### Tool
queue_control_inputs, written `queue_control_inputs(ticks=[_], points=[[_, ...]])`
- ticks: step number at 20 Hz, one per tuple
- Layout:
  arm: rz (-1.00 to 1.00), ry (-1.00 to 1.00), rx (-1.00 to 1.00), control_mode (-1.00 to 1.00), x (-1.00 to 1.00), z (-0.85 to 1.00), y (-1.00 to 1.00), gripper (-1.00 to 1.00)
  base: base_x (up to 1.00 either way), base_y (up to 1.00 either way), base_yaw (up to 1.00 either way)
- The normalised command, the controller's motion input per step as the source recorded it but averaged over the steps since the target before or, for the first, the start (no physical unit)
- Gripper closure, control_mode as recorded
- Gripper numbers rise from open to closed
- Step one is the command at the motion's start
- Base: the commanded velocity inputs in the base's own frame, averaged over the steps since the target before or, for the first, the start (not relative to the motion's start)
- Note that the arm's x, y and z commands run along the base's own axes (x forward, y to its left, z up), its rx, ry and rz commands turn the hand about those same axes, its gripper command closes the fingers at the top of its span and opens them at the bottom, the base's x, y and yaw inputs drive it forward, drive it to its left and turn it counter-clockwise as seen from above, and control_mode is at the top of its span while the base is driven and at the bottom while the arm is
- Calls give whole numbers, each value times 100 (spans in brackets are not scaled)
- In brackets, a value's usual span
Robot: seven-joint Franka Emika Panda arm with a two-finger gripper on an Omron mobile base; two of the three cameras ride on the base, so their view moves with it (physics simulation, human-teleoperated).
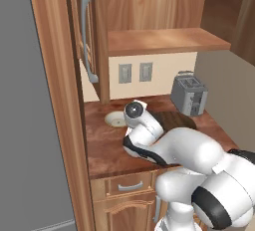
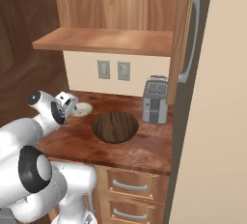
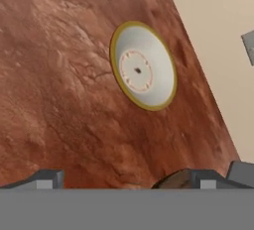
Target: Pick up the bowls on the counter and stack them on top of one another in the open cabinet. Place the smaller bowl on top of the larger bowl.
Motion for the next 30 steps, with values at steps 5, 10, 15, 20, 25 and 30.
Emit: queue_control_inputs(ticks=[5,10,15,20,25,30], points=[[0,-6,0,-100,24,-18,0,-100,0,0,0],[0,-1,0,-100,28,-10,0,-100,0,0,0],[0,1,0,-100,31,-6,0,-100,0,0,0],[0,3,0,-100,28,-13,1,-100,0,0,0],[0,5,0,-100,22,-18,7,-100,0,0,0],[0,6,0,-100,20,-21,14,-100,0,0,0]])
